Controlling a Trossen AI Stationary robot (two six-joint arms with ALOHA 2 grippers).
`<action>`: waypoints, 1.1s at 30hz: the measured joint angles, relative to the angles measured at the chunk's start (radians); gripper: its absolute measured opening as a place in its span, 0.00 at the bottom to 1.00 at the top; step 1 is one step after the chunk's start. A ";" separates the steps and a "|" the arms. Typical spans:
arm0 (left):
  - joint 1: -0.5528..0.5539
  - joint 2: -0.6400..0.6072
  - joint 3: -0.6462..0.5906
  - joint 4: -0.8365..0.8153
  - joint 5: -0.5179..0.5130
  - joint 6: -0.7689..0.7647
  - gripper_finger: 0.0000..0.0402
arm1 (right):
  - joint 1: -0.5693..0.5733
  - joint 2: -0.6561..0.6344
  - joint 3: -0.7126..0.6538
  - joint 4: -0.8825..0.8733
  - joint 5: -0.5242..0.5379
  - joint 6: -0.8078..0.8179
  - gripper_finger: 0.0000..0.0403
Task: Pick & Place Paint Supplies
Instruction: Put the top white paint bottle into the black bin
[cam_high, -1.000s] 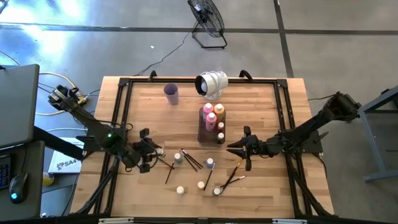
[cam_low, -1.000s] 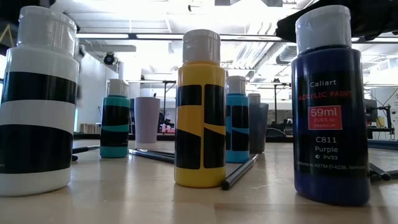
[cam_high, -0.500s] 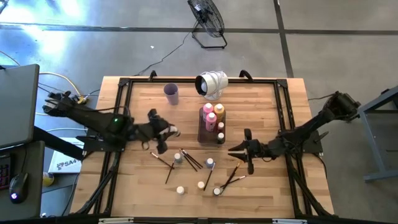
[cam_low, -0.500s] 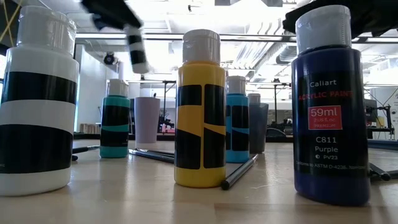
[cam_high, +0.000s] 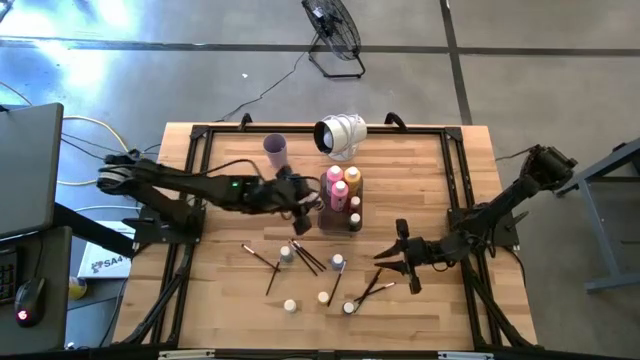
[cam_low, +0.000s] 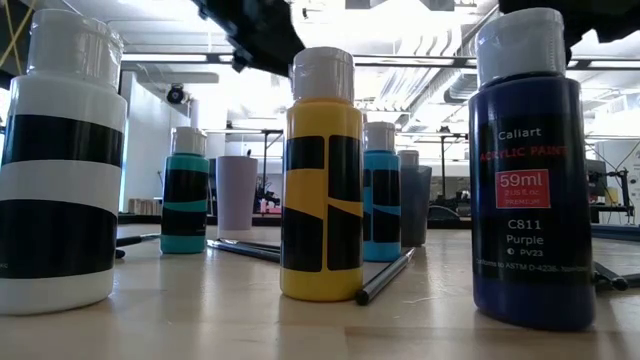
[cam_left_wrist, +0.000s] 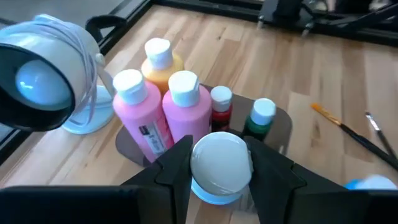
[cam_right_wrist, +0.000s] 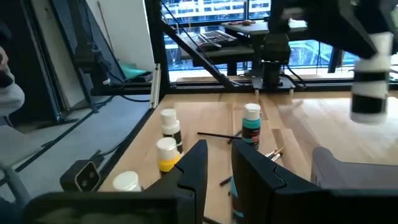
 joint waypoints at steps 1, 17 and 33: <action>0.005 0.024 0.016 0.001 0.002 0.000 0.32 | 0.007 0.000 0.000 0.000 0.002 0.000 0.16; 0.024 0.220 0.055 0.118 0.004 -0.022 0.32 | 0.040 0.000 0.000 0.000 0.002 0.000 0.16; 0.096 0.305 0.054 0.102 0.006 -0.117 0.32 | 0.040 0.000 0.000 0.008 0.002 0.002 0.16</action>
